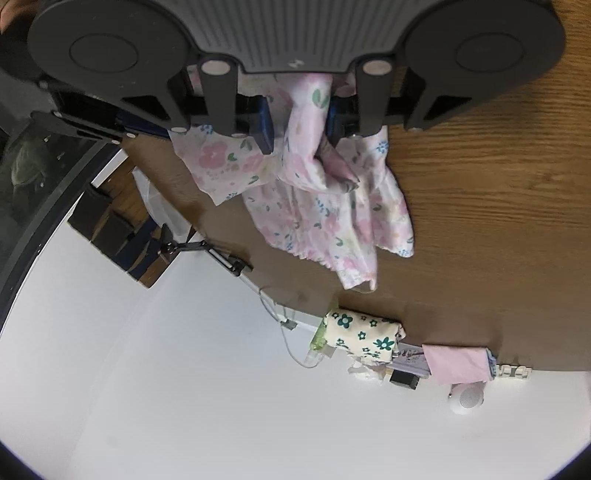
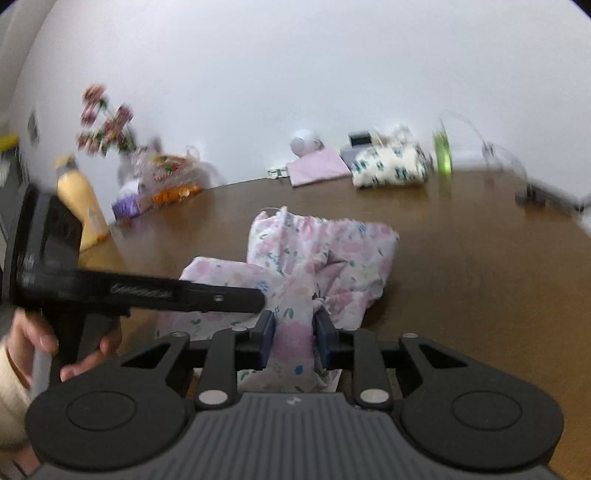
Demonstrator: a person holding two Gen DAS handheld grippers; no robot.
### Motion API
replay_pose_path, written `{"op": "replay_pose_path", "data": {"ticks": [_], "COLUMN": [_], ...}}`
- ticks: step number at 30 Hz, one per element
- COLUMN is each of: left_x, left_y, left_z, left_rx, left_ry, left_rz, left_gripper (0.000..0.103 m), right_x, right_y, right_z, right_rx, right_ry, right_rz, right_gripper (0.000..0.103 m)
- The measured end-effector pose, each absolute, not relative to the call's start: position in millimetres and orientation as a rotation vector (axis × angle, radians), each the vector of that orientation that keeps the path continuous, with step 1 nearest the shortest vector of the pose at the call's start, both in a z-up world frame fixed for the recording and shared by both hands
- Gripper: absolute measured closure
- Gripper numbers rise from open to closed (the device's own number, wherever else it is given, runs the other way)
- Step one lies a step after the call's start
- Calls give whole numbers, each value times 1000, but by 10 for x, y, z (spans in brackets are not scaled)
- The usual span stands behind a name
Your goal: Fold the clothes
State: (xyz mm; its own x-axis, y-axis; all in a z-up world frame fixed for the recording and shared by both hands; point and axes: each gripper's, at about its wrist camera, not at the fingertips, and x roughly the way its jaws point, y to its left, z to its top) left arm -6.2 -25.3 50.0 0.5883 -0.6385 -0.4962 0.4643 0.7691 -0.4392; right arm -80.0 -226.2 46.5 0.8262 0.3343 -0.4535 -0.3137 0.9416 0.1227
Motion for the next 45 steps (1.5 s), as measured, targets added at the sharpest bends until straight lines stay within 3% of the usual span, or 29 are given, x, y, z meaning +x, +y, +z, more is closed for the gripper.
{"op": "replay_pose_path", "data": {"ticks": [4, 10, 12, 14, 15, 17, 20, 23, 26, 27, 34, 36, 38, 40, 45], "left_x": [-69, -18, 24, 66, 64, 43, 16, 2, -35, -40, -134, -127, -96, -64, 2], "left_y": [-255, -235, -209, -182, -179, -217, -234, -180, -171, -152, 25, 7, -59, -125, -249], "left_z": [529, 486, 458, 429, 433, 442, 468, 462, 471, 494, 776, 783, 705, 627, 477], "left_rx": [-287, -304, -316, -328, -327, -286, -272, -340, -336, -331, -295, -268, -235, -202, -134], "left_ry": [668, 682, 703, 725, 723, 720, 727, 760, 761, 752, 628, 621, 639, 657, 687], "left_rz": [-679, -652, -628, -603, -606, -588, -568, -570, -570, -562, -488, -484, -477, -470, -461], "left_gripper": [79, 79, 79, 78, 78, 78, 84, 90, 88, 79, 74, 76, 93, 94, 94], "right_x": [-840, -553, -582, -653, -682, -706, -680, -547, -459, -443, -487, -520, -551, -597, -698], "right_y": [-2158, -2815, -2852, -2758, -2699, -2599, -2504, -2714, -3020, -3087, -3099, -3111, -3123, -3140, -3078], "right_z": [482, 77, 78, 157, 197, 243, 278, 202, -42, -99, -131, -160, -182, -200, 35], "right_rx": [23, 659, 644, 544, 512, 482, 448, 711, 985, 1016, 975, 986, 994, 990, 806], "right_ry": [489, 641, 635, 625, 623, 615, 592, 622, 684, 702, 732, 726, 722, 718, 653], "right_rz": [379, 410, 372, 310, 309, 314, 320, 399, 428, 421, 347, 343, 335, 327, 290], "right_gripper": [79, 83, 79, 64, 65, 88, 93, 94, 95, 95, 94, 94, 94, 93, 79]}}
